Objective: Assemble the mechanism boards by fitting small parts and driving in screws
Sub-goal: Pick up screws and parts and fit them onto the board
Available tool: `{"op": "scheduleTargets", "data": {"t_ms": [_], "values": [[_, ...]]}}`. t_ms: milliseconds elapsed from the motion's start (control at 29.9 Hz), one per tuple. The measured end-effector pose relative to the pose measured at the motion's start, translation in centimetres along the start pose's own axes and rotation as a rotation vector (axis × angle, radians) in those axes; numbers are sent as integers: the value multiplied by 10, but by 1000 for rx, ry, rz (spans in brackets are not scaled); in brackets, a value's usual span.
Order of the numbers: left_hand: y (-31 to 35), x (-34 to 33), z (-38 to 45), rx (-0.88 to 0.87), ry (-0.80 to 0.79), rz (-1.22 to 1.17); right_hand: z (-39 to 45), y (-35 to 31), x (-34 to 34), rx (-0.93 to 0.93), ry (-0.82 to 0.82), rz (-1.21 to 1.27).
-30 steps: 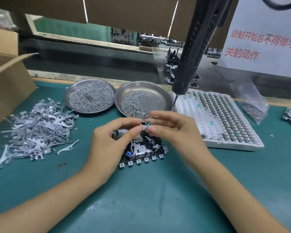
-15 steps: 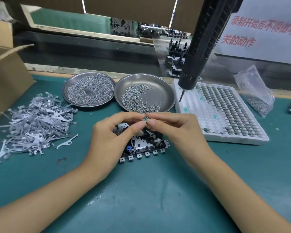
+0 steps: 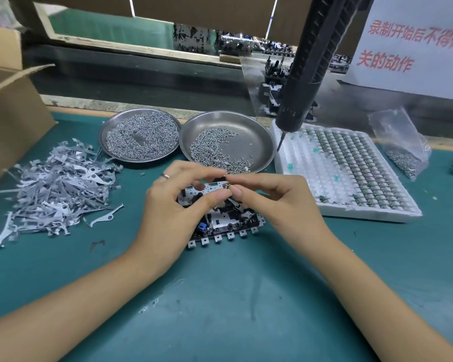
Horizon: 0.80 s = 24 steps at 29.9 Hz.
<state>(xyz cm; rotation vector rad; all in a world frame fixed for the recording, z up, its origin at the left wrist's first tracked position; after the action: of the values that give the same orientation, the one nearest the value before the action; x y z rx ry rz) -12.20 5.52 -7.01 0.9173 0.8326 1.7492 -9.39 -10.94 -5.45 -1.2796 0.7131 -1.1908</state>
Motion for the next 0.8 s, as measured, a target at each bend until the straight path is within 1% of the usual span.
{"op": "scheduleTargets", "data": {"t_ms": [167,301,401,468,534,601,668,801], "values": [[2,3,0,-11,-11,48,-1,-1,0,27,-32,-6],[5,7,1,-38,-74,140,-5,0,0,73,-14,-51],[4,12,4,-53,-185,177,-7,2,0,204,-7,-231],[2,16,6,-50,-222,119,-8,5,0,264,-40,-338],[1,20,8,-24,-181,47,-9,9,-2,308,-71,-411],[0,22,9,37,-102,-9,-11,12,-5,369,-91,-481],[-1,22,6,70,-48,-6,-12,14,-7,441,-95,-539],[0,17,-1,92,-46,32,-11,15,-6,508,-99,-601]]}}
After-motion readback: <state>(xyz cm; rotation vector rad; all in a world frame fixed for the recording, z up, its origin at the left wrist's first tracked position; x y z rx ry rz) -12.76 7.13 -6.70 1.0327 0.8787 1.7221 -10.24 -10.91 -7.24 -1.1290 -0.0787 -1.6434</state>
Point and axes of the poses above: each hand's wrist, its own z-axis towards the middle knuckle, its own x-axis out of the back of the hand, y = z × x, the point moved 1 cm from there along z, towards the middle knuckle, and after that the axes turned 1 degree about y, right-handed, at the moved point
